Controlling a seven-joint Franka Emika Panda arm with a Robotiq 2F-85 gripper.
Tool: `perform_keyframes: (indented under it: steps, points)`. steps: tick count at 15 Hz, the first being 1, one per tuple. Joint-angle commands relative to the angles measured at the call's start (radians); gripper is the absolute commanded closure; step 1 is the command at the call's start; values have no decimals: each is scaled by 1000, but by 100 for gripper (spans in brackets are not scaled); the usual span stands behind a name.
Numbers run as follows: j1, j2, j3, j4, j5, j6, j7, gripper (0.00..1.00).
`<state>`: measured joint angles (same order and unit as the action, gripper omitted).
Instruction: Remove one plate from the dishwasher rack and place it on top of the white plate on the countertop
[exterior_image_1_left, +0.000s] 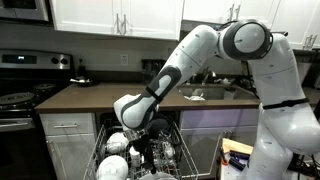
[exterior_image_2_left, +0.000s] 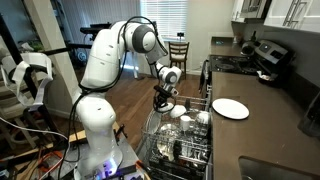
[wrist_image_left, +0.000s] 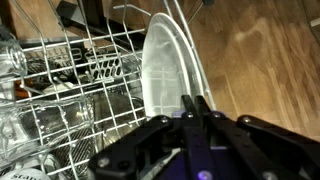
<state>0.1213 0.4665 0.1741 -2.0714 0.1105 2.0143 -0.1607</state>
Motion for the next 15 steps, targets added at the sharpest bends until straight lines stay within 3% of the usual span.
perform_keyframes:
  steps: [1,9,10,12,15]
  points:
    - [-22,-100,10,-81,29,35,-54,96]
    - [-27,-164,-4,-130,33,34,-59,95]
    - [-30,-163,-5,-132,37,35,-67,68]
    - [-32,-152,-10,-131,38,45,-69,67]
    - [-32,-134,-19,-126,27,84,-71,49]
